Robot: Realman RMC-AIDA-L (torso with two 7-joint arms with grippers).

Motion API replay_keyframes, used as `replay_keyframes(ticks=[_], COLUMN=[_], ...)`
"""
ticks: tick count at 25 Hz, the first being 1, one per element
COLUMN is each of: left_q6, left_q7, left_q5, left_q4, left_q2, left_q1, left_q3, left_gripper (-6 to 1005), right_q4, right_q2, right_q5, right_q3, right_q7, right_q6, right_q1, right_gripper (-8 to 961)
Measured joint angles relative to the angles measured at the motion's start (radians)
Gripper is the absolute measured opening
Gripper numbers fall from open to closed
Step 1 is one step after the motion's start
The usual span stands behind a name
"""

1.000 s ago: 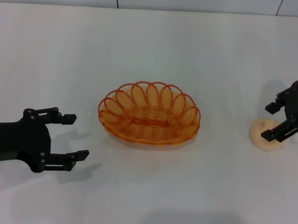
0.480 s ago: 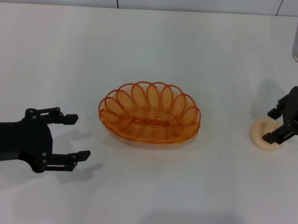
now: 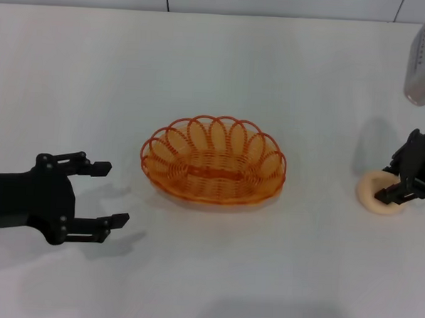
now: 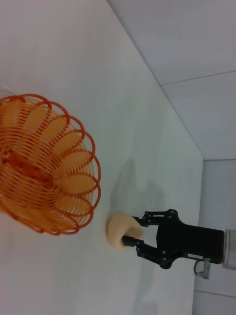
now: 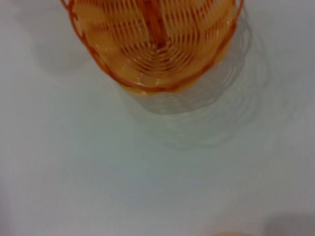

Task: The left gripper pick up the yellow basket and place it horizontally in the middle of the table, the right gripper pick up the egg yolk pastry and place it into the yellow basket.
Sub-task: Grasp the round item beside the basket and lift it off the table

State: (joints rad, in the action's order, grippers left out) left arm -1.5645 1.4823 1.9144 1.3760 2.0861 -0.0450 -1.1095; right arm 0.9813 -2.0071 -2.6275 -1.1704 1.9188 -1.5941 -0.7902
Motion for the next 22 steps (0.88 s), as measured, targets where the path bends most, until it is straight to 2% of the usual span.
replay_keyframes(ticks=[8,15,22], left_q6=[0.0,0.002,-0.003], left_q7=[0.0,-0.001,0.0], left_q5=[0.0,0.0,0.0], left_q4=[0.0,0.0,0.0], left_q2=[0.0,0.0,-0.002], left_q1=[-0.001,0.0,0.003], left_q3=[0.001,0.001,0.006], left_gripper=[816,816,816], right_q4=[0.013,0.048,0.221], right_q2=[-0.001,-0.003,-0.004], right_q5=[0.007,0.022,0.173], right_q3=[0.002,0.003,0.014], right_q7=[0.001,-0.002,0.023], right_q6=[-0.005,-0.02,-0.126], right_q1=[-0.005,-0.01,-0.001], right_gripper=[218,179,132])
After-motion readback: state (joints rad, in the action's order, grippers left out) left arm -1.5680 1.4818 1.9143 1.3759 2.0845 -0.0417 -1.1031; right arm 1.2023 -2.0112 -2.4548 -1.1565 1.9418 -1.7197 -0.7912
